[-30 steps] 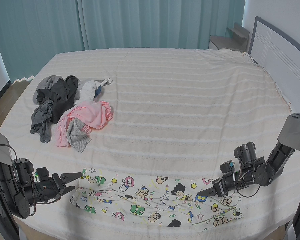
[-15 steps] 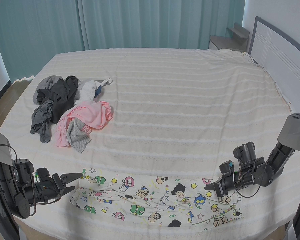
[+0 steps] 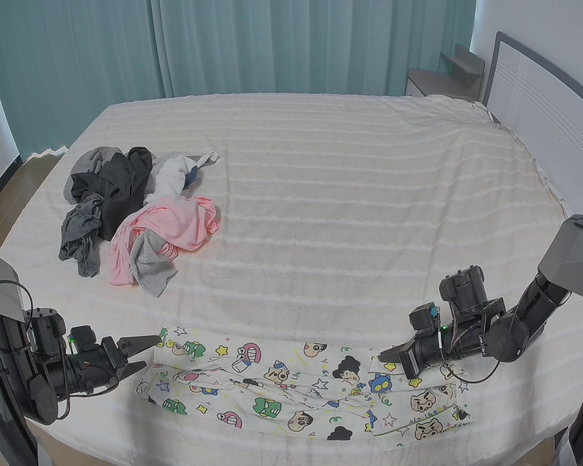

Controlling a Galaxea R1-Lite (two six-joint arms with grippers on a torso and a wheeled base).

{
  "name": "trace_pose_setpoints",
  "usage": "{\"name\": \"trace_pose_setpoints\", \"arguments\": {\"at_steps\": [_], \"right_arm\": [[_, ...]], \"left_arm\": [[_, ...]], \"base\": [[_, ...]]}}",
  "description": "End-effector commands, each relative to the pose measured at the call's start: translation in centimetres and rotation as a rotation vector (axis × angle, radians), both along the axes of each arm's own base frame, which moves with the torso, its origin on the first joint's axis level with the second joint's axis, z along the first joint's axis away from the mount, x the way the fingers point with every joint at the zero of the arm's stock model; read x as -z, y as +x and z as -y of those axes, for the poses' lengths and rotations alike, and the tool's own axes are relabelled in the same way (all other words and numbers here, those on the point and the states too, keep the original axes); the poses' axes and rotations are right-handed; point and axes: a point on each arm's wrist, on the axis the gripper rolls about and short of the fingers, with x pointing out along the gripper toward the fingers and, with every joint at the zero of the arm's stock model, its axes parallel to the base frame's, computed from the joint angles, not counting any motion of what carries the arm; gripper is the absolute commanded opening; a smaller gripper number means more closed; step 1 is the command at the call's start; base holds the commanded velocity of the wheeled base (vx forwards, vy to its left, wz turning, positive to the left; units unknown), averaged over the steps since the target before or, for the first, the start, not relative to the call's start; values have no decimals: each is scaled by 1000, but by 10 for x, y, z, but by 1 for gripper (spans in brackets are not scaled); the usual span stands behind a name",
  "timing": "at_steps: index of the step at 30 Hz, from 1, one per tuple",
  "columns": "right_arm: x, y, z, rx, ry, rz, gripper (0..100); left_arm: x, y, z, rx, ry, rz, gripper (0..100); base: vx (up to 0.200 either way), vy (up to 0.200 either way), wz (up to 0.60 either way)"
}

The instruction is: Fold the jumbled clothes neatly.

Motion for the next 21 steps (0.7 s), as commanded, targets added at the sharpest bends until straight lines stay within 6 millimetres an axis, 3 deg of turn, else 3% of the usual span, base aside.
{"name": "trace_pose_setpoints", "arguments": {"at_steps": [1,9,20,21], "right_arm": [[2,5,-13,-29,2,16,0],[23,9,-25,-37,-42,-15,0],[31,16,-27,-5,-62,12,0],[31,16,-27,-5,-62,12,100]], "left_arm": [[0,-3,0,-2,0,-2,100],[0,-3,0,-2,0,-2,100],[0,-3,0,-2,0,-2,100],[0,-3,0,-2,0,-2,100]], "base": [[0,0,0],[0,0,0],[0,0,0],[0,0,0]]}}
